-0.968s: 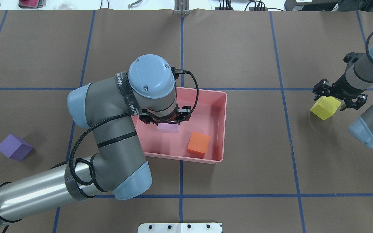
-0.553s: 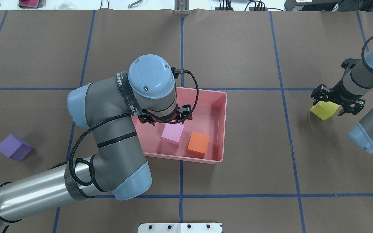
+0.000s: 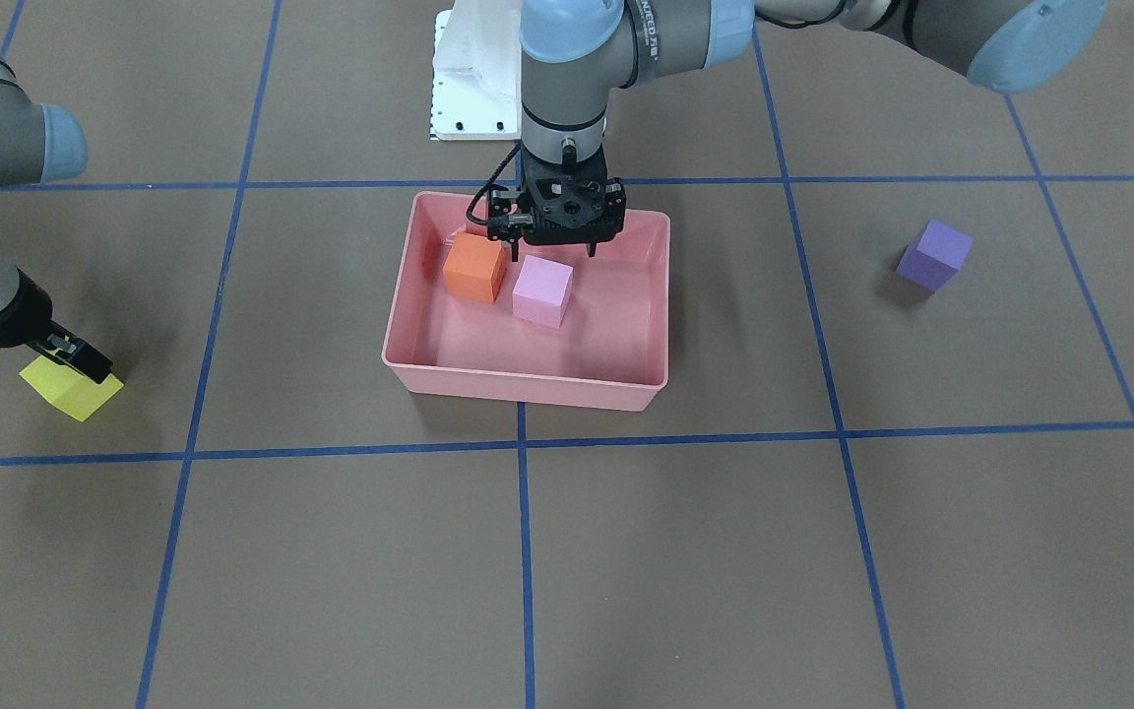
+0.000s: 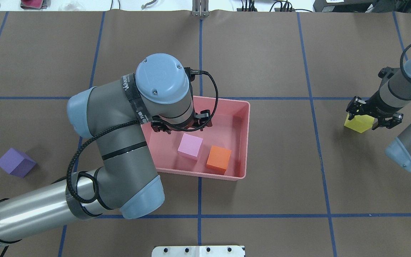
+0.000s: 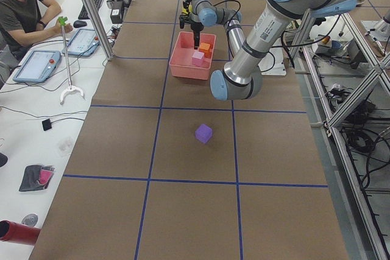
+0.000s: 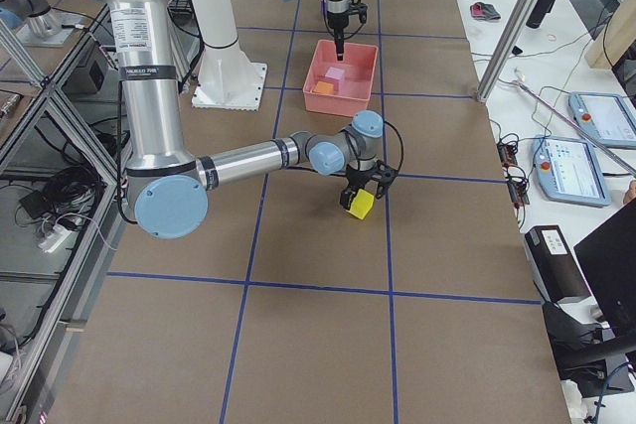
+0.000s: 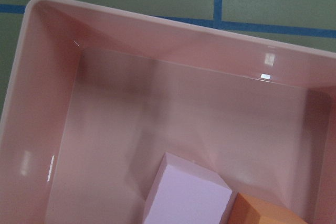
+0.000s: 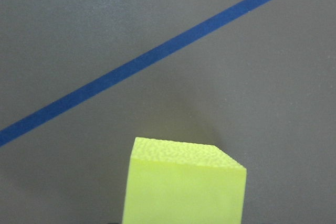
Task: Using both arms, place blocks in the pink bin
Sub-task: 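Release the pink cube with the left gripper while the right lifts yellow cube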
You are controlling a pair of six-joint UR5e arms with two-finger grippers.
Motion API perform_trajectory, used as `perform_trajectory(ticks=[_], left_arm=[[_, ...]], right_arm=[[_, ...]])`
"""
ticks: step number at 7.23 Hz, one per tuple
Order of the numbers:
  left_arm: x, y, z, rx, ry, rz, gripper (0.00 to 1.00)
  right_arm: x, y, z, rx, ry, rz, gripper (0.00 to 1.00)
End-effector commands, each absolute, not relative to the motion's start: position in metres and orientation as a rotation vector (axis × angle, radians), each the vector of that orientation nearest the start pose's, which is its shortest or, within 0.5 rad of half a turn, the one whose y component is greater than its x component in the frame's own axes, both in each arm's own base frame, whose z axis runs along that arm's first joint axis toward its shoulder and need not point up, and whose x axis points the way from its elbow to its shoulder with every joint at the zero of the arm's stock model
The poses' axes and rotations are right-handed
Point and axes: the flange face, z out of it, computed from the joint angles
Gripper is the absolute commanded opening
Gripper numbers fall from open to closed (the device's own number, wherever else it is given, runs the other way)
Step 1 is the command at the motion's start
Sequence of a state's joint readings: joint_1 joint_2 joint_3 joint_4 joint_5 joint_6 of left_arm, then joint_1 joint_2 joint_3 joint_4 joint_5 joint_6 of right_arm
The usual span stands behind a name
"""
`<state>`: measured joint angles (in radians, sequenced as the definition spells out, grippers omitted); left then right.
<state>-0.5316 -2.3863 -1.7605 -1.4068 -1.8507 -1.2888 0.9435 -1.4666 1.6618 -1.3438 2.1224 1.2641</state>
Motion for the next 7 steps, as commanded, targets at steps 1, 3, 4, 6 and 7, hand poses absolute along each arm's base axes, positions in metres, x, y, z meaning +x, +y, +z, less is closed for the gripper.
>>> perform_trajectory(ticks=[1,3,4,6,7], left_arm=[[0.439,-0.407,0.153,0.161,0.881,-0.033,0.93],[0.348,-0.385,0.232,0.249,0.813,0.106,0.93],[0.331,-0.389,0.263,0.274,0.79,0.136,0.93],[0.266,-0.392,0.365,0.29,0.821,0.235,0.93],[0.23,-0.403,0.415,0.298,0.807,0.298,0.93]], right_arm=[[-0.262,-0.5,0.538,-0.198,-0.67,0.493,0.0],[-0.272,-0.511,0.489,-0.165,-0.731,0.473,0.0],[-0.284,-0.526,0.441,-0.152,-0.758,0.478,0.0],[-0.332,-0.531,0.311,-0.189,-0.81,0.542,0.0],[-0.347,-0.511,0.28,-0.192,-0.852,0.531,0.0]])
